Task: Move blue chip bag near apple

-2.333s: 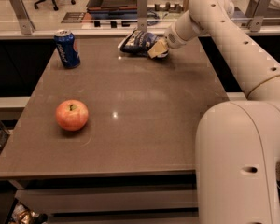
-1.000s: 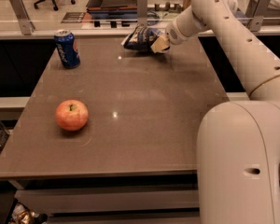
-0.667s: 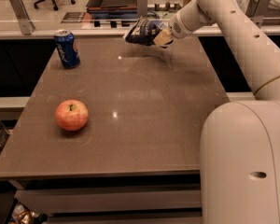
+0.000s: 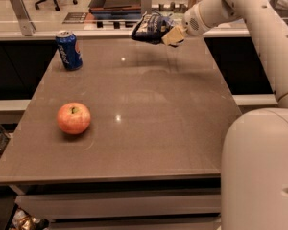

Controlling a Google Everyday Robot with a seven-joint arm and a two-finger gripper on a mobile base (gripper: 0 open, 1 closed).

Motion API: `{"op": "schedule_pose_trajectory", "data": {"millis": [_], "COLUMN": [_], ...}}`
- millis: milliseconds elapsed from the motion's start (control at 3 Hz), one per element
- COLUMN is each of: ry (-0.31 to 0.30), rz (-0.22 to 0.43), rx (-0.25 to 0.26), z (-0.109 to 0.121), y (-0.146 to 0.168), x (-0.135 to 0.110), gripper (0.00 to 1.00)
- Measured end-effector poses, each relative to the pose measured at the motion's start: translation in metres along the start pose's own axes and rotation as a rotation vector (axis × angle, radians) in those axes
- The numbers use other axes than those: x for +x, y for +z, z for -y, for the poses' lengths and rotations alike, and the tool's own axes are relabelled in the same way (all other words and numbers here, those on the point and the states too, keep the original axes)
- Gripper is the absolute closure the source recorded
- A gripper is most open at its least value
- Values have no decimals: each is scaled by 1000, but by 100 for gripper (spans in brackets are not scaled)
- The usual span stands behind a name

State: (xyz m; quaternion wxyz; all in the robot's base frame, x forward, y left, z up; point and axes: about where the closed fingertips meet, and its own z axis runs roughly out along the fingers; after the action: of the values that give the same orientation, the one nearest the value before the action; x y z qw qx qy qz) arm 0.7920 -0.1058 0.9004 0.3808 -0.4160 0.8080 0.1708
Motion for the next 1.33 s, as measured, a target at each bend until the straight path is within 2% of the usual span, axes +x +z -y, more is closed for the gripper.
{"op": "schedule_pose_trajectory", "data": {"millis": [333,667,1333], "ry": [-27,-53,-105], "rz": [6,-4,-23], "rx": [-89,-118,-106], "z": [-27,-55,-135], "y": [-27,-52,-90], "x": [8,10,15], "gripper": [100,100,100]}}
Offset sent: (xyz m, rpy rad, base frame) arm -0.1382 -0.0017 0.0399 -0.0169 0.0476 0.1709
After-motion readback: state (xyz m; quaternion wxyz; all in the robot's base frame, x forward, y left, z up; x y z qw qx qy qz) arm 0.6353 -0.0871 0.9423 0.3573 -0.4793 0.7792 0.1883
